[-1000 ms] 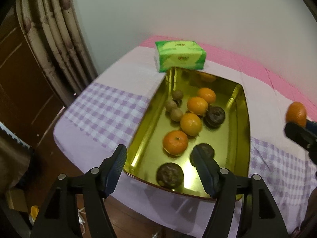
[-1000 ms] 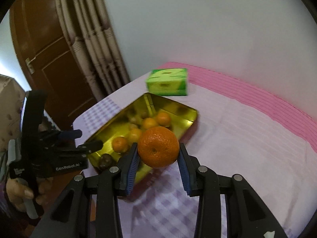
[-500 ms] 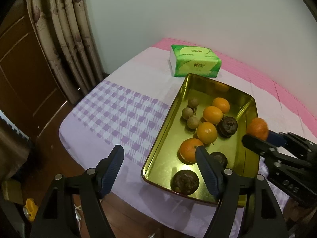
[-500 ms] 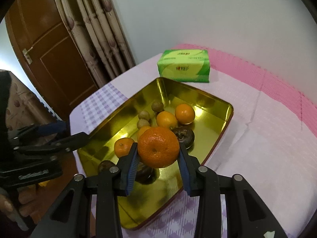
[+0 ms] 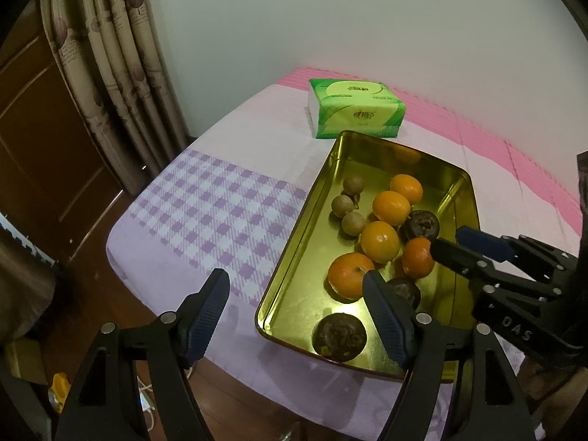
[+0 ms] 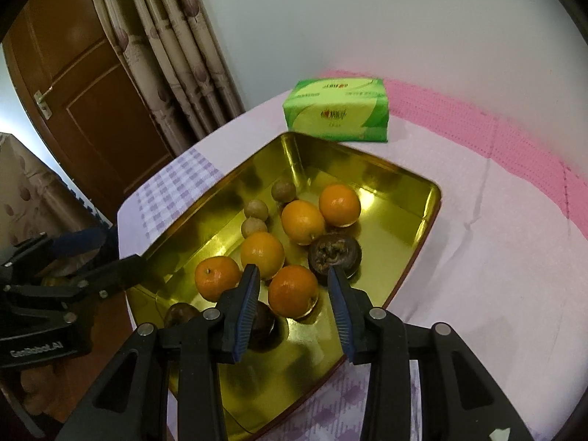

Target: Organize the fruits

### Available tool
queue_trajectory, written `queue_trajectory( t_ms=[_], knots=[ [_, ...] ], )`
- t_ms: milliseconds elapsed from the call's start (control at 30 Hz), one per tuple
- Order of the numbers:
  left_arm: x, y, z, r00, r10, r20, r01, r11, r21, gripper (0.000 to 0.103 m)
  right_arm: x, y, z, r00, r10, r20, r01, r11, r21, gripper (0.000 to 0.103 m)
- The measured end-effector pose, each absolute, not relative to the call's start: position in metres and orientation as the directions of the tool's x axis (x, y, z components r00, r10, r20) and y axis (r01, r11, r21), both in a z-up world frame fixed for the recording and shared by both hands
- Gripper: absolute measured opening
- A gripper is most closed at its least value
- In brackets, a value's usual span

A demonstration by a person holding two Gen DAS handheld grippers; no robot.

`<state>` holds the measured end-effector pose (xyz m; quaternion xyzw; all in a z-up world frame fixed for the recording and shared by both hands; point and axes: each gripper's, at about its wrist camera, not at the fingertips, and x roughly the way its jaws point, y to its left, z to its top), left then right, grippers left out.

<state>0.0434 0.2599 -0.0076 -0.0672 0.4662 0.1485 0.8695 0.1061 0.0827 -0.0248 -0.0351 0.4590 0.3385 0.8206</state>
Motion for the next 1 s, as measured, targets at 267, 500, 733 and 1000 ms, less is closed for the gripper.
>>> queue_trajectory(
  t_ms=[267, 500, 733, 1000],
  knots=[
    [0.039, 0.250, 0.003, 0.567, 0.205, -0.798, -0.297, 0.954, 0.034, 0.075, 0.075, 0.068, 0.004, 0.442, 0.537, -0.719, -0.588, 0.778, 0.220, 0.051],
    [0.032, 0.243, 0.018, 0.622, 0.218, -0.752, -0.285, 0.958, 0.042, 0.075, 0.038, 0.052, 0.033, 0.607, 0.475, -0.637, -0.539, 0.835, 0.110, 0.076],
    [0.018, 0.236, 0.038, 0.689, 0.246, -0.682, -0.292, 0.955, 0.050, 0.075, 0.015, 0.035, 0.058, 0.719, 0.420, -0.554, -0.476, 0.878, 0.047, 0.091],
    [-0.005, 0.227, 0.067, 0.771, 0.246, -0.588, -0.279, 0.960, 0.036, 0.089, -0.003, 0.018, 0.081, 0.766, 0.398, -0.505, -0.435, 0.899, 0.049, 0.095]
  ],
)
